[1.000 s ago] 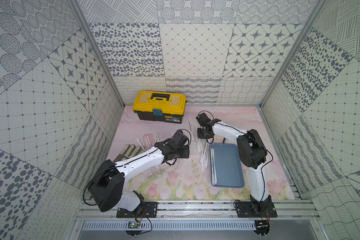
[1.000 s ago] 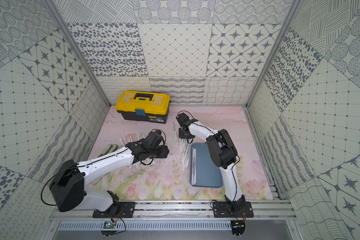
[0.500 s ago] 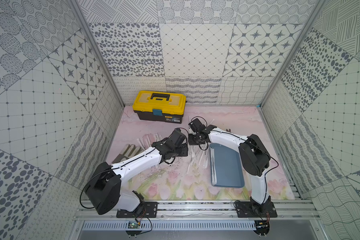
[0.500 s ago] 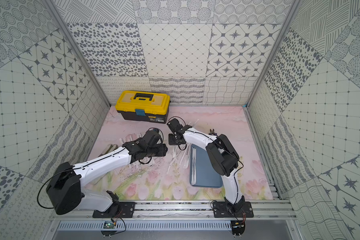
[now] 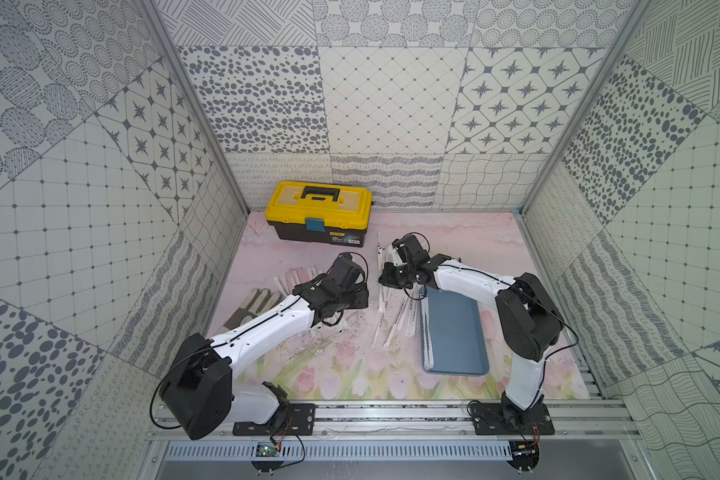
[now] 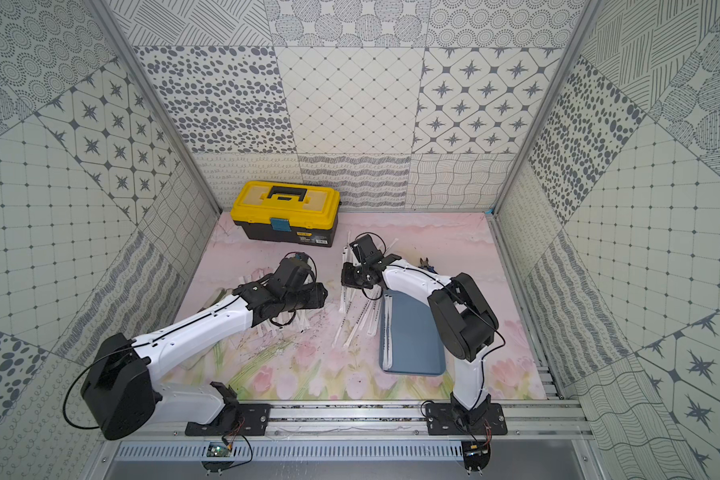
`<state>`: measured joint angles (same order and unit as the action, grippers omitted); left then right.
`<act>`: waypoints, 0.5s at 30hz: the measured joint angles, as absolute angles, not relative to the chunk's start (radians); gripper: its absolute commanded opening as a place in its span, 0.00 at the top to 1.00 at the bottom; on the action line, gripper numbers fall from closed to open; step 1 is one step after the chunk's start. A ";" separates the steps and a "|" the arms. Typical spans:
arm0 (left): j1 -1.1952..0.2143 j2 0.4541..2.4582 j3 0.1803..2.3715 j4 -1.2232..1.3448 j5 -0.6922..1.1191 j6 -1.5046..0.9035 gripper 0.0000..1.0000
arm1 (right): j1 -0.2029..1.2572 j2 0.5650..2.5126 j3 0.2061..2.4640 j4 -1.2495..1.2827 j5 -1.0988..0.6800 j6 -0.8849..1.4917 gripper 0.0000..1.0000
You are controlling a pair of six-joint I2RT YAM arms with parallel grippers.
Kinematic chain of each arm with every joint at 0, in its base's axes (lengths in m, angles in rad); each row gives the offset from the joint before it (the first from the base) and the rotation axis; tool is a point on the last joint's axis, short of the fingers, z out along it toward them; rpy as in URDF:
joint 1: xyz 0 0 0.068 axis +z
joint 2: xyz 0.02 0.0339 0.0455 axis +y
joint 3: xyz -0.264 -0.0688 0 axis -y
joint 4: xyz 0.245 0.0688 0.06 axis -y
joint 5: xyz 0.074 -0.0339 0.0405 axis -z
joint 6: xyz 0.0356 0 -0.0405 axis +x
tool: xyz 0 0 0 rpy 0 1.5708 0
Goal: Put the straws into the storage box
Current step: Place the straw in the storage box.
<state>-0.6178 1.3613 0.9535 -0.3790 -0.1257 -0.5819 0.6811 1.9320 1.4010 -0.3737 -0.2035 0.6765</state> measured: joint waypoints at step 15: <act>-0.533 1.295 0.913 -0.413 -0.139 -0.578 0.43 | 0.822 1.902 1.322 -0.466 -0.048 0.785 0.90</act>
<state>-0.5331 1.2945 0.9134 -0.4126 -0.1394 -0.5781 0.8219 1.9022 1.3220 -0.4656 -0.0479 0.7849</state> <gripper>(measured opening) 0.580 0.104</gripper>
